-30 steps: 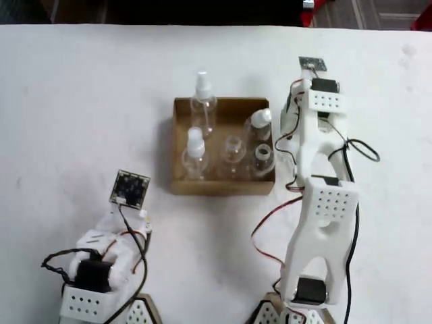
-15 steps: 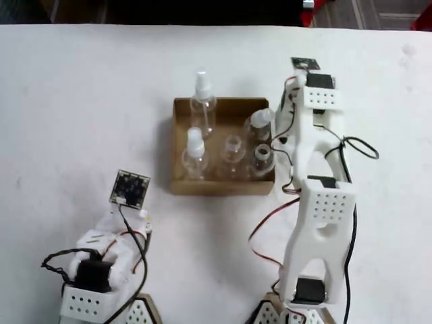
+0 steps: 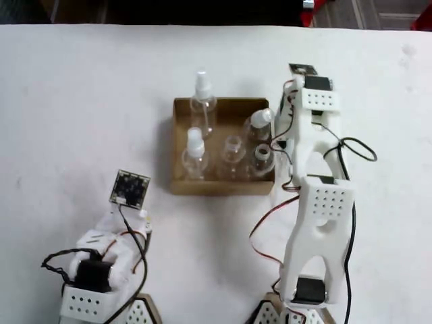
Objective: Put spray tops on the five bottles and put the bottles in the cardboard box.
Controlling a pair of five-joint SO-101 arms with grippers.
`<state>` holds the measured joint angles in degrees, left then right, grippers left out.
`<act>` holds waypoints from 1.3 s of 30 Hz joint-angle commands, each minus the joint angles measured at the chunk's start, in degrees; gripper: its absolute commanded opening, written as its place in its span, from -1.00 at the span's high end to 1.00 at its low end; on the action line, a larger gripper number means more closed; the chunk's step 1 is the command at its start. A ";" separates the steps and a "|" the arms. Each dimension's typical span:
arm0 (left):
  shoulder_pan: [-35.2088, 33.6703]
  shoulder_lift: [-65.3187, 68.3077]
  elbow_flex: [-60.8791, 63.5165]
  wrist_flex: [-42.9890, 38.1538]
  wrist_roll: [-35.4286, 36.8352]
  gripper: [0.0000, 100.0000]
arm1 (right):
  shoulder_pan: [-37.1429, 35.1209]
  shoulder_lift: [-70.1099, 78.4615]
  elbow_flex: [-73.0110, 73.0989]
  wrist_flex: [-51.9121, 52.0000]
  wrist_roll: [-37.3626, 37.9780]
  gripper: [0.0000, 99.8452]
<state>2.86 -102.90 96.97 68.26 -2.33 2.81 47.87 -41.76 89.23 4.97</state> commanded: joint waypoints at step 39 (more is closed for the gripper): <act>-0.13 -0.40 0.09 0.26 -0.62 0.95 | 1.98 3.47 -8.26 2.68 0.26 0.74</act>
<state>2.86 -102.90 96.97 68.26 -2.33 3.78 51.47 -49.49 93.80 4.97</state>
